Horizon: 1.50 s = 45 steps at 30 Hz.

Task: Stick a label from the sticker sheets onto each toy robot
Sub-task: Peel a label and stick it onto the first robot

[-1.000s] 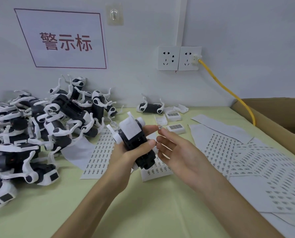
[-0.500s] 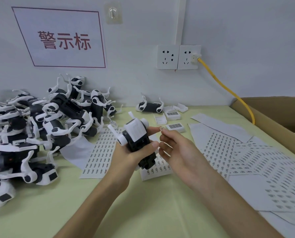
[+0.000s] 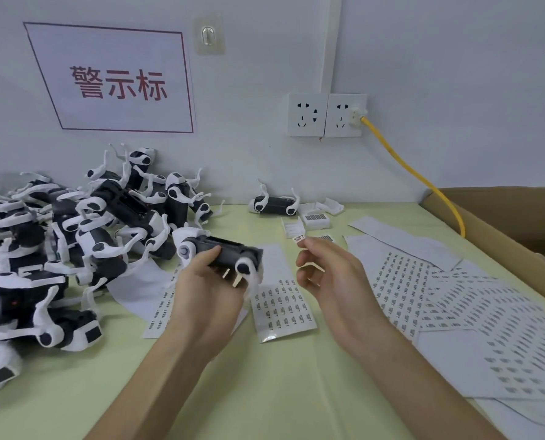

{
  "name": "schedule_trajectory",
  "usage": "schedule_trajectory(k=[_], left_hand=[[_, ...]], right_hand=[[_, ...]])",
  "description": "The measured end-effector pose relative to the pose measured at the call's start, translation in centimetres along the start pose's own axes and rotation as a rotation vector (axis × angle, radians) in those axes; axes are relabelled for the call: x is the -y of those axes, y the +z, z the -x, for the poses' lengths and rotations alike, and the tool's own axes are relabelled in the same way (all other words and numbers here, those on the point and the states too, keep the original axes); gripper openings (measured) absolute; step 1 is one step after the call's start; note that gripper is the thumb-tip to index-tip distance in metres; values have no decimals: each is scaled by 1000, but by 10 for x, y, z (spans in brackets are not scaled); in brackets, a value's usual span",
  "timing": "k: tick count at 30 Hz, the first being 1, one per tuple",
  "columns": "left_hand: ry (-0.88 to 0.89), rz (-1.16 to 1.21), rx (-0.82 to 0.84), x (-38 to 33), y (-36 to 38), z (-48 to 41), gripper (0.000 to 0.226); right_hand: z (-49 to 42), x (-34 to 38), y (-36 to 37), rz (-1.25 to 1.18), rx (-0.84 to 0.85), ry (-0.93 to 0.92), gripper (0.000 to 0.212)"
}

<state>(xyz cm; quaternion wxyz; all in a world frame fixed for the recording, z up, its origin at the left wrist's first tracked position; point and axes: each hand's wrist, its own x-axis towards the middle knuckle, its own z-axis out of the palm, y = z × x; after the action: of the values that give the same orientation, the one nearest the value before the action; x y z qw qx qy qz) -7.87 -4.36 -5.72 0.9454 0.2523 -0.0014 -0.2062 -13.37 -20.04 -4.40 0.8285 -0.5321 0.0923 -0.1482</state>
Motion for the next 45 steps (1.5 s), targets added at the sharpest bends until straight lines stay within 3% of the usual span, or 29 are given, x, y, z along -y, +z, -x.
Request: schedule_trajectory(k=[7, 13, 21, 25, 32, 39, 42, 45], left_hand=[[120, -373, -48, 3, -8, -9, 12], [170, -223, -90, 5, -8, -8, 8], [120, -366, -71, 12, -2, 3, 35], [23, -353, -72, 11, 6, 10, 62], [-93, -395, -20, 16, 11, 15, 46], [-53, -401, -39, 19, 11, 16, 37], [-69, -458, -46, 19, 12, 18, 51], [-58, -511, -38, 18, 10, 18, 51]], right_hand=[[2, -1, 2, 17, 59, 2, 8], [7, -2, 4, -18, 176, 9, 13], [21, -17, 17, -115, 326, 130, 33], [30, -29, 27, -202, 386, 249, 46], [34, -30, 30, -298, 380, 272, 53], [34, -29, 31, -313, 388, 238, 53], [33, -30, 31, -332, 373, 248, 55], [34, -30, 31, -337, 369, 243, 58]])
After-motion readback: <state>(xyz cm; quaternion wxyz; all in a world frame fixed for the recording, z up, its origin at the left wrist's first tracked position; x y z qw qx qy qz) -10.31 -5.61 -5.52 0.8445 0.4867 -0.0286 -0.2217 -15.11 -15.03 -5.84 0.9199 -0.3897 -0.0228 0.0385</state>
